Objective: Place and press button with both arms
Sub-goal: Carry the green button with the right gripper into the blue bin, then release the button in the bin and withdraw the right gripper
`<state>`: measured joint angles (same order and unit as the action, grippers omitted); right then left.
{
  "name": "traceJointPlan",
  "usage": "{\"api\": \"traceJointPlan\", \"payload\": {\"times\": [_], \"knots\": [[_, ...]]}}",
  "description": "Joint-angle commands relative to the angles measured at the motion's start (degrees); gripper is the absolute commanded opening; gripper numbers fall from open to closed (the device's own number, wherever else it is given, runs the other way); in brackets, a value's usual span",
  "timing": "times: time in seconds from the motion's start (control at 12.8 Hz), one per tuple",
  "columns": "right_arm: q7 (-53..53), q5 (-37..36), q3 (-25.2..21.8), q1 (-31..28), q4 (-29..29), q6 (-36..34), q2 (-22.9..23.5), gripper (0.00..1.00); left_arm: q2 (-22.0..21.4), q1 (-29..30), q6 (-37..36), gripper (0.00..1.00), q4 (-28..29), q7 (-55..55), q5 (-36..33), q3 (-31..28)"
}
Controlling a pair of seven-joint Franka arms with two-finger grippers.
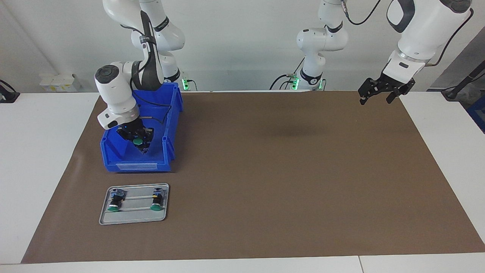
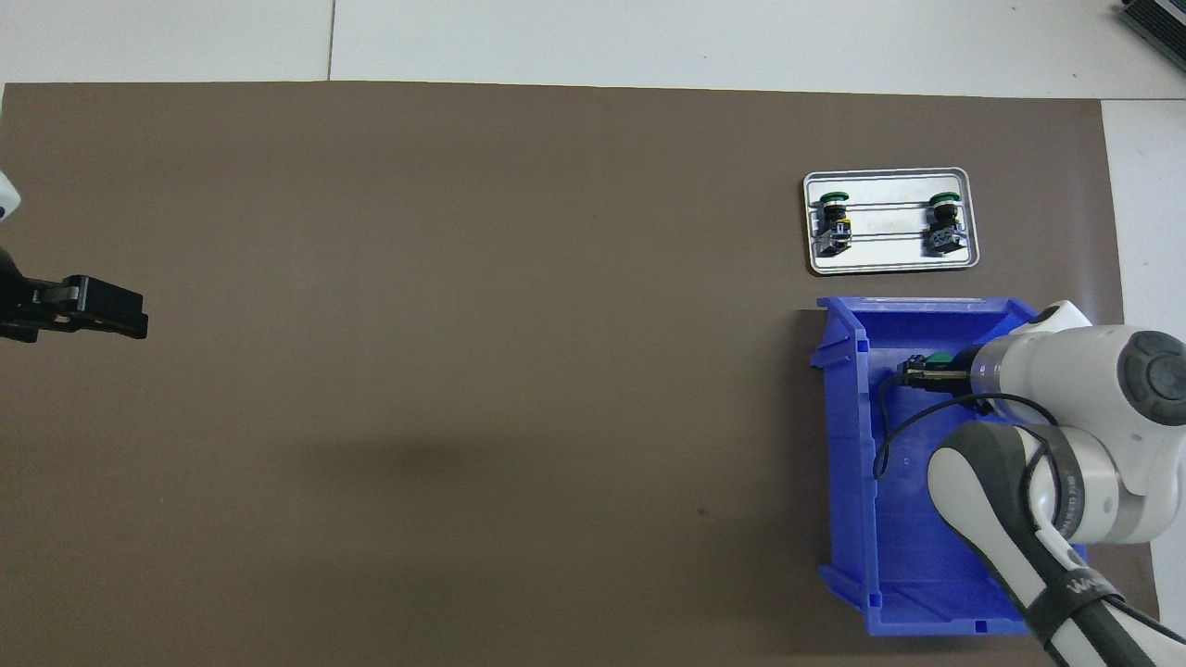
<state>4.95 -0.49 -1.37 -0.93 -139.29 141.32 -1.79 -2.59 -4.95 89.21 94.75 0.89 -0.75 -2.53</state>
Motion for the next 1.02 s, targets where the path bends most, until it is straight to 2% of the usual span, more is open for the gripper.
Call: {"api": "traceJointPlan", "payload": {"times": [0.0,0.08,0.39,0.94], "knots": [[-1.78,1.72,0.84,-1.26,0.68,0.62,-0.49,1.00,-1.72,0.20,0.09,1.00,1.75,-0.53,0.39,-0.02],[-1.70,1.72,0.75,-1.09,2.51,-1.73,-1.20,1.00,-1.72,0.11,0.09,1.00,1.75,-0.53,0.39,-0.02],[-1.61,1.02,0.58,-1.70,21.03,-25.34,-2.35,1.00,-1.72,0.11,0.09,1.00,1.75,-0.53,0.39,-0.02],[-2.22,-0.73,0.66,-2.23,44.86,-48.12,-2.26,1.00,-1.63,0.11,0.09,1.00,1.75,-0.53,0.39,-0.02]]}}
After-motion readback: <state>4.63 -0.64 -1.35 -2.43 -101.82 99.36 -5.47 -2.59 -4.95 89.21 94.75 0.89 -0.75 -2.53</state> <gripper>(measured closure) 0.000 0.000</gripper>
